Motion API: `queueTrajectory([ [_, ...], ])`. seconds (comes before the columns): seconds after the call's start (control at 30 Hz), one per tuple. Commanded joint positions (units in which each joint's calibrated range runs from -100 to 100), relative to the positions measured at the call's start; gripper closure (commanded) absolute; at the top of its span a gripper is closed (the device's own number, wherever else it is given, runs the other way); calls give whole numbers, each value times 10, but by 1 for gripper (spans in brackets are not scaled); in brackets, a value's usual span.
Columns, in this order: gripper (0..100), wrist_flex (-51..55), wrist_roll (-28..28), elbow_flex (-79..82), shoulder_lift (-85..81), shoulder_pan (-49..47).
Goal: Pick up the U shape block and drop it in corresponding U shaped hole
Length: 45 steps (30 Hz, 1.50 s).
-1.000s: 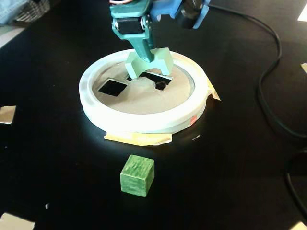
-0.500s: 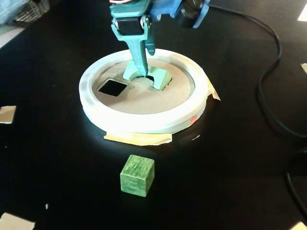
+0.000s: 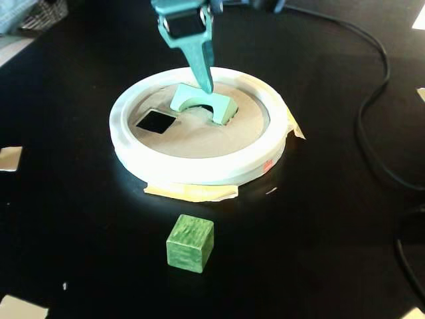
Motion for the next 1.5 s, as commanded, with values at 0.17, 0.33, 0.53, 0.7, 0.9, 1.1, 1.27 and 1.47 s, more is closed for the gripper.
queueTrajectory([
  [0.17, 29, -20, -2, -38, -79, -92],
  [0.33, 3, -21, -7, -117, -66, -111],
  [0.53, 2, -69, -63, -127, -34, -109],
  [0.7, 2, -71, -85, -129, -7, -111],
  [0.9, 2, -74, -102, -130, 30, -112],
  [1.1, 2, -178, -104, -130, 80, -136],
  [1.27, 2, -195, -100, -127, 108, -128],
  [1.47, 2, -192, -99, -119, 119, -113],
])
